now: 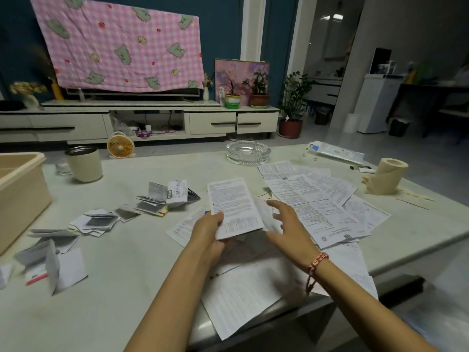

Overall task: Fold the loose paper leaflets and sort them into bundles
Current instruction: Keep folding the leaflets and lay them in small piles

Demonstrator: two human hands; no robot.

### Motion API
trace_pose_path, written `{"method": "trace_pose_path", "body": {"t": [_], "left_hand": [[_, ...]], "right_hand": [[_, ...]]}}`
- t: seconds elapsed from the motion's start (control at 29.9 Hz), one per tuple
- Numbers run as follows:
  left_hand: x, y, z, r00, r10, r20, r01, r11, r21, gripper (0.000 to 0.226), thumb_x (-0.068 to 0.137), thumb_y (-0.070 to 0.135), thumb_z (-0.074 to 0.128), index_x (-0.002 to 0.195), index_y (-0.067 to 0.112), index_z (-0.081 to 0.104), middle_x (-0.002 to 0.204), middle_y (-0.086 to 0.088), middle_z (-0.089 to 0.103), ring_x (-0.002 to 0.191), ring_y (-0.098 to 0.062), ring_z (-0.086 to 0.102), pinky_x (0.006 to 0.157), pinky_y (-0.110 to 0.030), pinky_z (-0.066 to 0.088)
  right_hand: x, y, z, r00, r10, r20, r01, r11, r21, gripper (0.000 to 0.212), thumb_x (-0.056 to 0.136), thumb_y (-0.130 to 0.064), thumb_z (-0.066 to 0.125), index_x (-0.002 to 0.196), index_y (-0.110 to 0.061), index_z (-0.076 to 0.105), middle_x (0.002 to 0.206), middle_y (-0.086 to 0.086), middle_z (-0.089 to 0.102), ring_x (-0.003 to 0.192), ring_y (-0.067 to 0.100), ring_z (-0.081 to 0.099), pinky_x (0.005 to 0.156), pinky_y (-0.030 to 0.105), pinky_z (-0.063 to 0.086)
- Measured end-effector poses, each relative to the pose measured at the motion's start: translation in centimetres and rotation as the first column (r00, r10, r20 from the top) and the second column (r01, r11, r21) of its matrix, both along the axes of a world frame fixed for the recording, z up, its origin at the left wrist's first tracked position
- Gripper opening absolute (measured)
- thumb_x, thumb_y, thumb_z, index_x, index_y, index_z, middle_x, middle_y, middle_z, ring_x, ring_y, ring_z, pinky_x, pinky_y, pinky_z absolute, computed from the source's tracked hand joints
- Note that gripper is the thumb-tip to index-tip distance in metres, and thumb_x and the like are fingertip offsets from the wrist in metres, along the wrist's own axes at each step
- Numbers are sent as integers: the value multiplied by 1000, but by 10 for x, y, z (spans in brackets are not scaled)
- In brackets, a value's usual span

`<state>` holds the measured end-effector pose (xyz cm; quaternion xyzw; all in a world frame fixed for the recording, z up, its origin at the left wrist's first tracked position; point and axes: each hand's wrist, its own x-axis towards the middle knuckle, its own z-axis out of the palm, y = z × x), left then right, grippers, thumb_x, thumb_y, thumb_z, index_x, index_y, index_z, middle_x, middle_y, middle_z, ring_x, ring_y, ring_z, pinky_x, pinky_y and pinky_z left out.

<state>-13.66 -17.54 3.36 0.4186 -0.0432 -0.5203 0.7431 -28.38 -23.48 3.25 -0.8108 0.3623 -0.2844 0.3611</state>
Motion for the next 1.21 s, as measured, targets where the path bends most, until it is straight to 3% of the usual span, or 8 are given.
{"method": "trace_pose_path", "body": {"t": [0.17, 0.33, 0.47, 0.7, 0.87, 1.07, 1.14, 1.21], "left_hand": [[9, 8, 9, 978, -132, -163, 108, 983, -148, 35, 97, 7, 40, 131, 3, 46, 113, -18, 63, 90, -33, 67, 71, -50, 56], [5, 10, 15, 944, -212, -254, 137, 949, -284, 25, 98, 9, 36, 107, -6, 53, 74, -22, 68, 58, -30, 69, 52, -34, 58], [1, 10, 18, 937, -215, -274, 120, 938, -325, 28, 98, 9, 36, 95, -9, 57, 72, -21, 68, 58, -28, 69, 54, -32, 58], [3, 15, 21, 937, -247, -248, 153, 926, -345, 24, 95, 9, 40, 98, -7, 58, 77, -21, 69, 62, -28, 70, 57, -34, 59], [5, 16, 18, 943, -284, -172, 221, 923, -315, 32, 77, 10, 53, 106, -3, 60, 89, -18, 69, 76, -28, 69, 75, -39, 55], [3, 15, 12, 957, -286, 44, 289, 939, -185, 19, 77, 20, 56, 92, 11, 63, 103, -9, 58, 99, -22, 55, 88, -41, 43], [2, 15, 13, 959, -283, 19, 281, 938, -204, 30, 77, 19, 53, 105, 12, 63, 116, -11, 58, 110, -24, 55, 96, -40, 40], [-1, 13, 14, 964, -263, 37, 265, 944, -196, 25, 85, 16, 46, 102, 12, 65, 112, -15, 59, 91, -23, 58, 85, -34, 44]], "right_hand": [[-5, -4, 8, 966, -71, 249, 16, 976, 218, 43, 85, -2, 51, 124, -18, 48, 131, -1, 48, 125, 17, 44, 98, 30, 39], [-2, 9, 18, 970, 182, 163, -210, 963, 171, 72, 63, -26, 47, 133, -31, 33, 135, -14, 33, 129, 7, 32, 96, 27, 30], [5, 14, 15, 983, 181, 23, -182, 982, 59, 79, 80, -34, 66, 144, -27, 21, 141, -14, 27, 131, 6, 29, 103, 28, 31], [4, 1, 13, 978, -186, 91, 202, 952, -230, 57, 92, -2, 41, 145, -19, 28, 138, 9, 47, 117, 30, 49, 93, 46, 45], [5, 11, 26, 962, -114, 247, 170, 961, -218, 59, 88, 12, 39, 142, -15, 35, 140, 3, 45, 123, 16, 44, 103, 35, 42], [14, 25, 23, 969, 23, 247, 34, 974, -226, 56, 89, 10, 45, 138, -15, 37, 115, -10, 48, 100, 4, 48, 75, -2, 40], [16, 27, 24, 973, 41, 226, 15, 970, -241, 57, 89, 7, 48, 140, -16, 35, 114, -10, 49, 97, 6, 50, 70, -2, 38], [18, 24, 20, 989, 24, 145, 21, 954, -298, 63, 87, 7, 50, 142, -17, 31, 123, -2, 54, 102, 14, 54, 74, 9, 43]]}}
